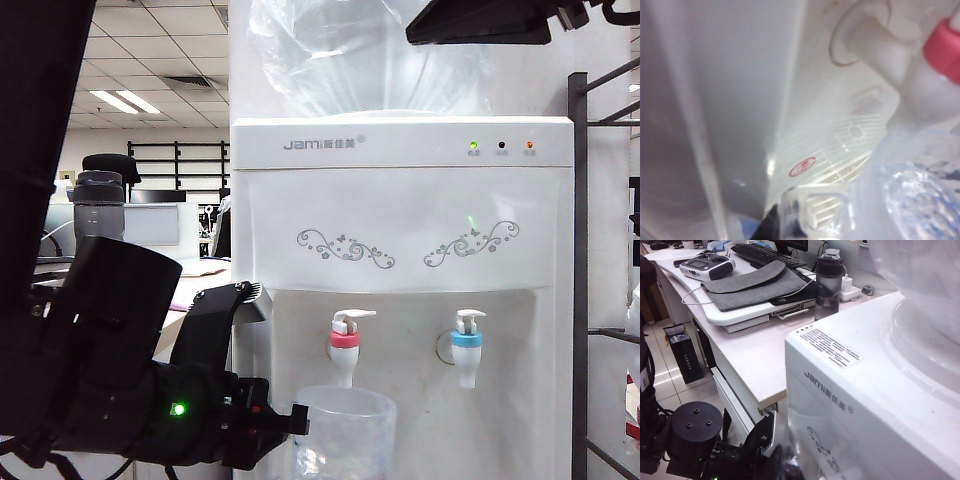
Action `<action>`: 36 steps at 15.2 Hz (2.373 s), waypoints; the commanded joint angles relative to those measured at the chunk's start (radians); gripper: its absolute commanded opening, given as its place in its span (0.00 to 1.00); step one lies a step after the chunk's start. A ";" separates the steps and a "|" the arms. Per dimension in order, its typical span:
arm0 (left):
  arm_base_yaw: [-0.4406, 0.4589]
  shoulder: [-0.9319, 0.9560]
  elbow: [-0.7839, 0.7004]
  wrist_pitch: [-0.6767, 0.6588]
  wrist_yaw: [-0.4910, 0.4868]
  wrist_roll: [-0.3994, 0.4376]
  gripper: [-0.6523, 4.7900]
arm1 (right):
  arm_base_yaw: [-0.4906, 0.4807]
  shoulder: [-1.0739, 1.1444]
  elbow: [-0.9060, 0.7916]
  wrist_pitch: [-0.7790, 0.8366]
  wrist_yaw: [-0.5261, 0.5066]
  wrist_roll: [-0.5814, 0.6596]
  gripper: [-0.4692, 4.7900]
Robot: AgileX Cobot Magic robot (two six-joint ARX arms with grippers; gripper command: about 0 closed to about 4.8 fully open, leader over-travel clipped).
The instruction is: Pick up the plastic mug from the left desk, go to the hot water outlet of the water dispenser, press the vertical switch to get some water, then put the mug back on the desk.
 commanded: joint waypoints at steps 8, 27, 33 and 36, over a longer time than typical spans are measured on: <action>0.000 -0.005 0.028 -0.046 -0.056 -0.027 0.11 | 0.001 -0.002 0.004 0.010 -0.002 0.000 0.08; -0.058 -0.012 0.091 0.061 -0.233 0.008 0.11 | 0.001 -0.002 0.004 0.010 -0.002 0.000 0.08; -0.058 -0.012 0.089 0.061 -0.226 0.008 0.11 | 0.015 0.028 0.005 -0.102 0.123 0.071 0.08; -0.058 -0.011 0.089 0.060 -0.225 0.008 0.11 | 0.050 0.089 0.005 -0.073 0.201 0.085 0.08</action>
